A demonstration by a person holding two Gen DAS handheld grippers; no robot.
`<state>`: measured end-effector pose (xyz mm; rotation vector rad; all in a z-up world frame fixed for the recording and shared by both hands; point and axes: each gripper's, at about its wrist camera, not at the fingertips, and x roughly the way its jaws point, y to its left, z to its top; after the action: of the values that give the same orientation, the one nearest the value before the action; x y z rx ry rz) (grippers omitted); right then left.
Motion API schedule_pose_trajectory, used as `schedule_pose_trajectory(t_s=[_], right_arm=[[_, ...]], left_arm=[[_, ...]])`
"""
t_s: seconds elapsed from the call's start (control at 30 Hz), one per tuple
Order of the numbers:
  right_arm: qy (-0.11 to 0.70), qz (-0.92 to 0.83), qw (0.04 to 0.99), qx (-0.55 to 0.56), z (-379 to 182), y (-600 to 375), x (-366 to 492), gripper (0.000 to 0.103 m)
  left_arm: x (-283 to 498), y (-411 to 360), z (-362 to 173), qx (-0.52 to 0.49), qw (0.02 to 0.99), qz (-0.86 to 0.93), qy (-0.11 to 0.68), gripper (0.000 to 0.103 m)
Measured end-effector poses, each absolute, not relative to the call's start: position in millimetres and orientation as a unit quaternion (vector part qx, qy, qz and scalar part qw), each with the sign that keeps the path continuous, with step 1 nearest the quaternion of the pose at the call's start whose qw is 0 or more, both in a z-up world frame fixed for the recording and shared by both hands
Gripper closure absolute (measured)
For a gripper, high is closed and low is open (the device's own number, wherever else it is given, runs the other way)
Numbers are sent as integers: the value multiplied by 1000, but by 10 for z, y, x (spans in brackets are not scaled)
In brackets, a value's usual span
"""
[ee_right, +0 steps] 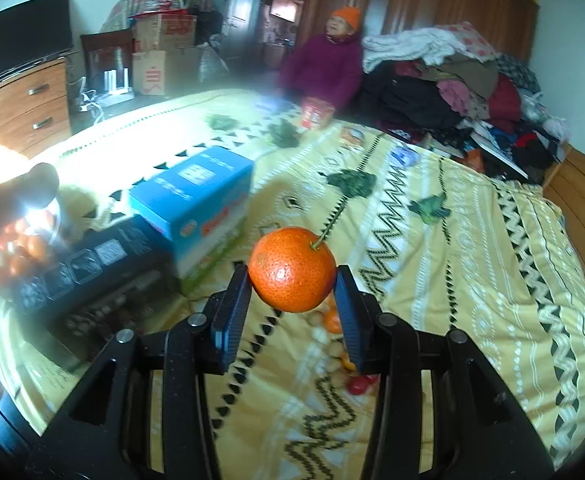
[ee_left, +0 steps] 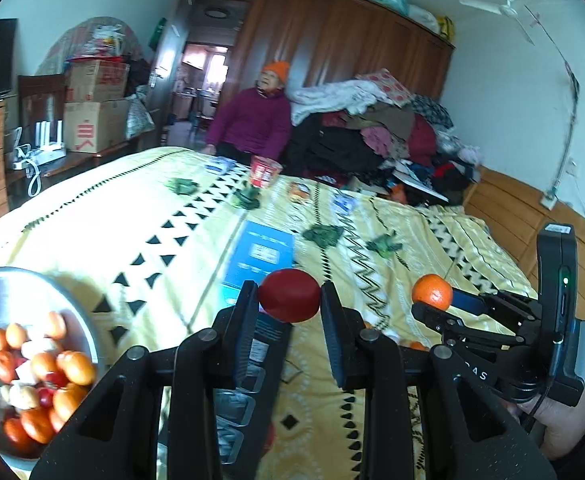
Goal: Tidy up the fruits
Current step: 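Carry the red fruit and the orange over to the steel bowl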
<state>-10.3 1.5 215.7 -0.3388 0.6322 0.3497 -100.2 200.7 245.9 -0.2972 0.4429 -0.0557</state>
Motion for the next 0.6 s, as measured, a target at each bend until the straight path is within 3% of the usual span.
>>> schedule_pose_trajectory(t_s=[0.37,0.6], right_arm=[[322,279,891,-156,2200,974,-239,60],[385,407,822,-101,2025,1753,-298,60]], left_arm=[[-1352,3026,2509,-171,963,68,198,71],[-1553,3973,2128,-205,938,152,236,71]])
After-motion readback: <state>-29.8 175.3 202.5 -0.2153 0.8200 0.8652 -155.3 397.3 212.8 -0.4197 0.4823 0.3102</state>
